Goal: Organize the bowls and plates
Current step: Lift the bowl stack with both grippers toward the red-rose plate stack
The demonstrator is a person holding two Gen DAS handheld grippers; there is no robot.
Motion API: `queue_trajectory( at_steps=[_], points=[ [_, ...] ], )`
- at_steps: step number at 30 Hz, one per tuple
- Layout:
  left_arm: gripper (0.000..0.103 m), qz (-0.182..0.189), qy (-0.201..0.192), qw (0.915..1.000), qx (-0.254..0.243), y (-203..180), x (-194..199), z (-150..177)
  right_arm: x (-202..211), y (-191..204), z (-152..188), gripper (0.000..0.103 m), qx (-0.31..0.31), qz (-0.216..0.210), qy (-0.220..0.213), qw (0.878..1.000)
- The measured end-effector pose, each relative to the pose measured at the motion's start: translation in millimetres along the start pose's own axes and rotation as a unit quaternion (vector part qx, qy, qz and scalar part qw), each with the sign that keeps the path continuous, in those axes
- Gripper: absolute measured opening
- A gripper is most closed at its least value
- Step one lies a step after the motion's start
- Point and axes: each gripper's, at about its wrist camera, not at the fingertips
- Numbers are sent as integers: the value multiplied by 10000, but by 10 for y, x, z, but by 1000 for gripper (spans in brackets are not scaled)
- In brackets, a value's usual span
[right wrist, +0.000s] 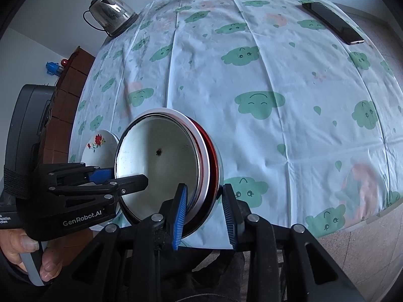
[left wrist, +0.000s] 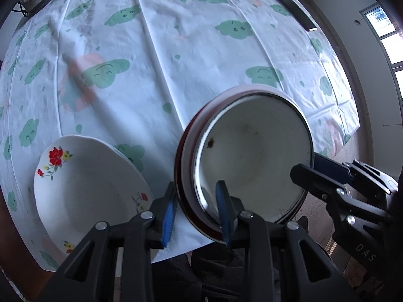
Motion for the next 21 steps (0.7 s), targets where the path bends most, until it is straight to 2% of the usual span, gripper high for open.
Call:
queue_trajectory(
  at_steps=[21],
  points=[
    [29, -79, -654, 9973, 313, 342, 563, 92, 165, 469, -88, 31, 503, -86, -160, 9986]
  ],
)
Point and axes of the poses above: each gripper's, at about its wrist camera, not at the fingertips, and x roughly against the way its jaws point, y to its left, z to its underside, and after that the axes turned 2 degrees about -y, right-handed
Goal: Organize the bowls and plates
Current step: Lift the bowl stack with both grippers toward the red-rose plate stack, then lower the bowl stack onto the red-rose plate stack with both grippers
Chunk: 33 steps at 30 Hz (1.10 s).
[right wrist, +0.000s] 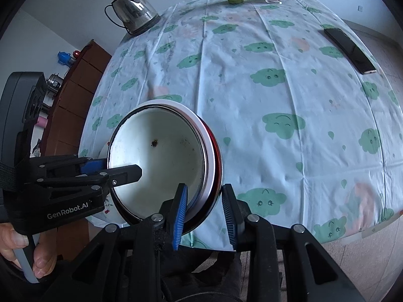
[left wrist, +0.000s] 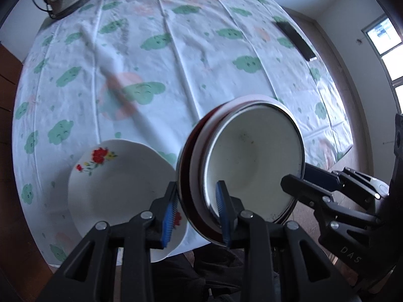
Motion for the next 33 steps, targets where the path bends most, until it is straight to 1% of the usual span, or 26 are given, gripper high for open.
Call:
queue_trajectory(
  at_steps=[5, 12, 22, 33],
  points=[
    [29, 5, -122, 9997, 198, 197, 109, 27, -4, 195, -67, 31, 207, -35, -3, 9998],
    [29, -10, -196, 9987, 464, 456, 199, 104, -59, 480, -147, 31, 487, -84, 41, 9988],
    [29, -111, -209, 9966, 792, 852, 238, 248, -287, 850, -151, 31, 798, -183, 251, 9963],
    [29, -109, -124, 9950, 983, 1114, 206, 379, -471, 1123, -119, 31, 994, -168, 449, 9939]
  ],
)
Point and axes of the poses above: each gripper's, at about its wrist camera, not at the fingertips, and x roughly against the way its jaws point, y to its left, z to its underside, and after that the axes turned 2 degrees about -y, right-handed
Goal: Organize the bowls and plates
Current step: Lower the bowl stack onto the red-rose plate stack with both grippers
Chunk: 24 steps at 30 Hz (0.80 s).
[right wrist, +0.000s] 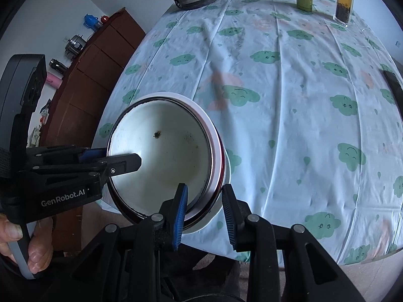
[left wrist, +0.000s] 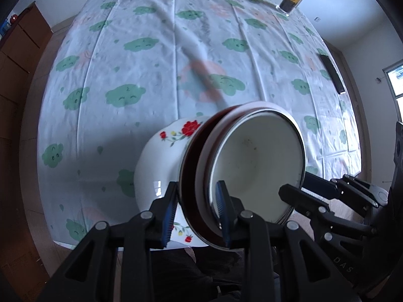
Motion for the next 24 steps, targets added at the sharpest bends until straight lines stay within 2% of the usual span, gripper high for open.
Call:
queue_trajectory(
  at_steps=[24],
  points=[
    [29, 80, 394, 9989, 251, 313, -330, 143, -382, 148, 80, 31, 22, 55, 390, 9992]
  ],
)
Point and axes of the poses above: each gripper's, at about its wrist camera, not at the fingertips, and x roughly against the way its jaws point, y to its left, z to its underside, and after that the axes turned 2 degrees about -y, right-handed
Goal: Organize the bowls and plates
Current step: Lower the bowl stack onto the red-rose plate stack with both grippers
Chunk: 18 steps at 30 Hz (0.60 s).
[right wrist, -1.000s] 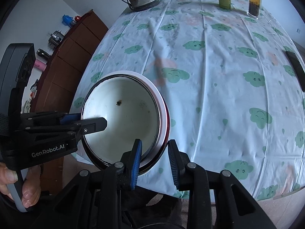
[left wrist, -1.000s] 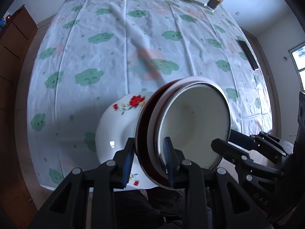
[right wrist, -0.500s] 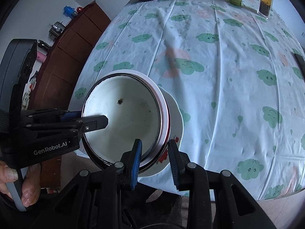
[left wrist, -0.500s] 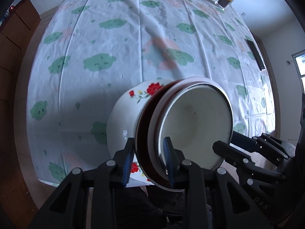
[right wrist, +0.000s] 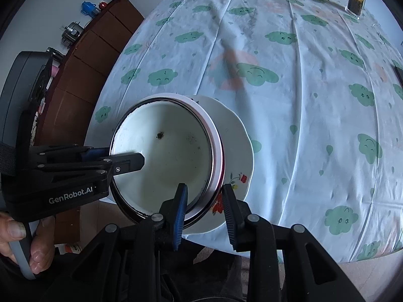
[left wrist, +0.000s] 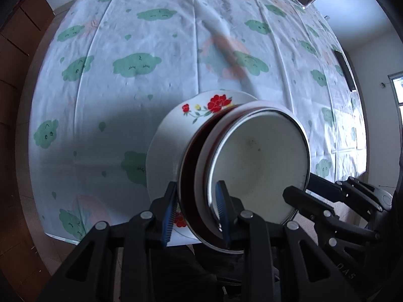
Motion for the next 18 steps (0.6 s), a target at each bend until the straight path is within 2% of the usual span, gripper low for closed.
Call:
queue_trajectory(
  at_steps=[18],
  points=[
    [26, 27, 110, 9999, -5, 10, -146, -18, -24, 14, -29, 31, -57, 61, -36, 10000]
  ],
)
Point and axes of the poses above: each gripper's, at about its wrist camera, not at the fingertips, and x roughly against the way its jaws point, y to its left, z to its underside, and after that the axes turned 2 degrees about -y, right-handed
